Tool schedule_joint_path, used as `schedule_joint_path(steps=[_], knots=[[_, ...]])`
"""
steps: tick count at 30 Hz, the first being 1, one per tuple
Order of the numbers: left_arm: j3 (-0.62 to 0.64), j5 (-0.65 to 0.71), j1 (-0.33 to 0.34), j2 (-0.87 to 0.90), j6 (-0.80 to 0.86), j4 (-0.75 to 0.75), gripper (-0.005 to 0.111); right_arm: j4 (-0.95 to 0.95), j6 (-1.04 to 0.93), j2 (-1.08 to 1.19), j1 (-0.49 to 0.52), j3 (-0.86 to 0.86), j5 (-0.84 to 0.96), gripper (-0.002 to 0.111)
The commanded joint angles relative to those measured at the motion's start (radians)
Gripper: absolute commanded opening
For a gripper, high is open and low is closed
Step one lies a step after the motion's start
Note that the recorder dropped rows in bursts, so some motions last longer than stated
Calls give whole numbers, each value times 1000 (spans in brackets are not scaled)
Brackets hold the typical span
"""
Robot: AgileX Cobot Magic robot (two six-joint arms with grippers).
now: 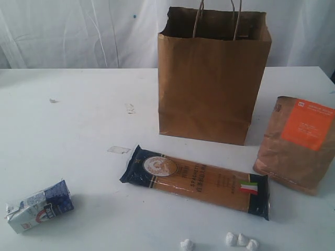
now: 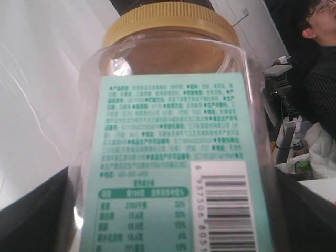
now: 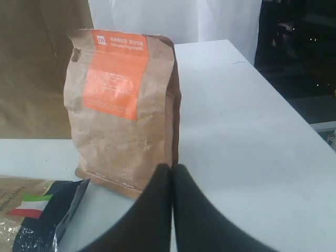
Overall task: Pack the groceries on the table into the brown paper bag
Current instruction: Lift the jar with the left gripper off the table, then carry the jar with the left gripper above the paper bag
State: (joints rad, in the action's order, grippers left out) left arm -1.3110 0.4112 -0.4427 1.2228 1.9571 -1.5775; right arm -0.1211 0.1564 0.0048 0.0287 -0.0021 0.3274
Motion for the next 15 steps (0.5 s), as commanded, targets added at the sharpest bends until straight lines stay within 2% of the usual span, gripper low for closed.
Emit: schedule_joint_path(steps=[1, 4, 13, 15], knots=[[-132, 23, -1, 95, 162, -40, 0, -9, 2, -5, 2, 2, -8, 0], [-238, 82, -1, 173, 140, -78, 0, -9, 2, -5, 2, 2, -8, 0], [-255, 136, -1, 324, 161, -38, 0, -9, 2, -5, 2, 2, -8, 0], [-255, 195, -1, 360, 161, -29, 0, -9, 2, -5, 2, 2, -8, 0]])
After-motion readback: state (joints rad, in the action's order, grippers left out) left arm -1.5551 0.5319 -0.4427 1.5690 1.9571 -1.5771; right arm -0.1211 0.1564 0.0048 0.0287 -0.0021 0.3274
